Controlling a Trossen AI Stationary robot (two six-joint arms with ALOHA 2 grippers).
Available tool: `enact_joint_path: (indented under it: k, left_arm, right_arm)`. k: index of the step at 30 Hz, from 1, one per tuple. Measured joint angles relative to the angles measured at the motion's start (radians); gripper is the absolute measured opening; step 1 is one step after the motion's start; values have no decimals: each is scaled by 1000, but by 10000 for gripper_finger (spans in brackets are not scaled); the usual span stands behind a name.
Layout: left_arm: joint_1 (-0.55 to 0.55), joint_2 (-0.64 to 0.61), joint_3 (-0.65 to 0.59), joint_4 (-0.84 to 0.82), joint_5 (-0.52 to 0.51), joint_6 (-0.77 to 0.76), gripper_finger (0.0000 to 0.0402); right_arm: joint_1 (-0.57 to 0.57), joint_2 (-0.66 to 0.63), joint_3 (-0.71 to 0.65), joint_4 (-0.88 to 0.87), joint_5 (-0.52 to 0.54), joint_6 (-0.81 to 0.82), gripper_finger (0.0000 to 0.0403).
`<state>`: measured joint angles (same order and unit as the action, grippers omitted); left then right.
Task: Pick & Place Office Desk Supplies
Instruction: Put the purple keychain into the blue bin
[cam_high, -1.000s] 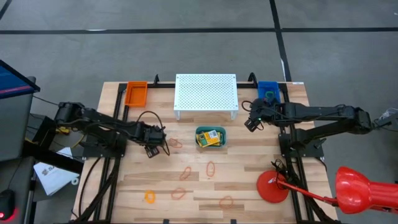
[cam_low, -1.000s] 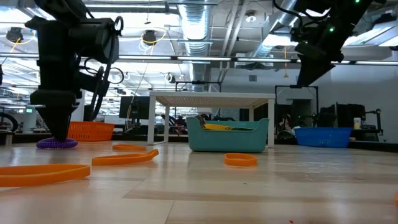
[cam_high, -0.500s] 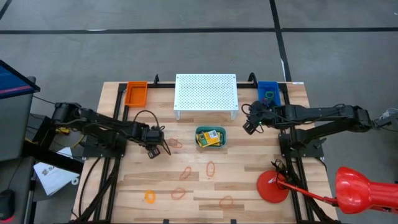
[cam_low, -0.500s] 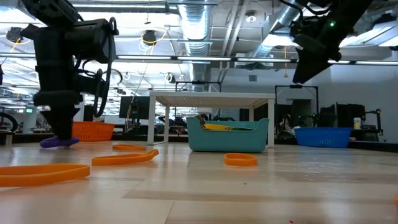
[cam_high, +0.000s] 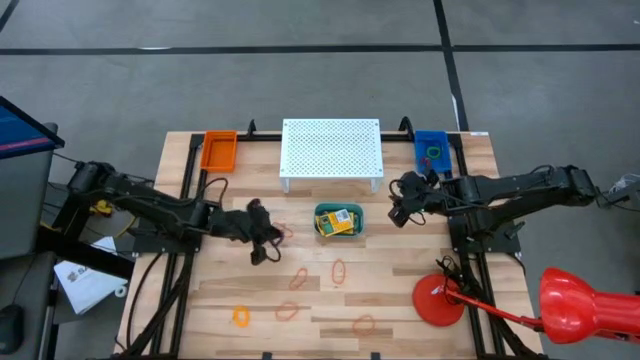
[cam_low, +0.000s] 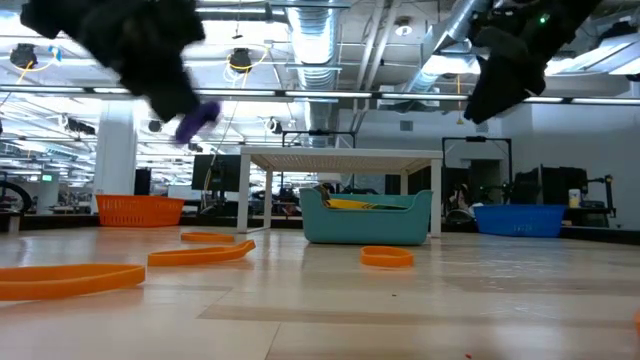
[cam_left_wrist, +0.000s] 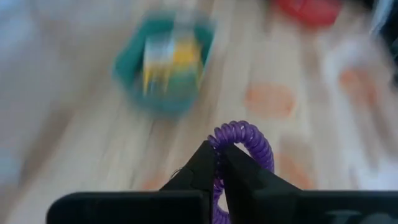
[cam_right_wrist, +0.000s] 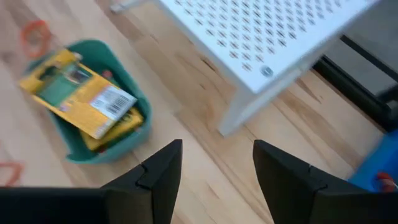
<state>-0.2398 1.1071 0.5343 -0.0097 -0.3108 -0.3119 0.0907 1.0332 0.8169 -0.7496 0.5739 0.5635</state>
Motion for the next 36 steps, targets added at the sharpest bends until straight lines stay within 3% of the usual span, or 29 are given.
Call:
enact_joint_path:
  k: [12,22,25,29,36]
  left_arm:
    - [23,193,0,788,-20,369,6]
    - [91,414,1,1405,192,383,6]
    - [113,457,8,1454,278,346,6]
    - [136,484,57,1449,403,283,6]
    - [128,526,113,1442,463,277,9]
  right_arm:
    - [169,0,0,349,2,-236,193]
    - [322,2,-26,655,1,-571,193]
    - [353,2,-62,748,-14,-689,193]
    - [368,21,-103,905,-112,-822,193]
    - [347,112,-116,1060,-189,-909,193]
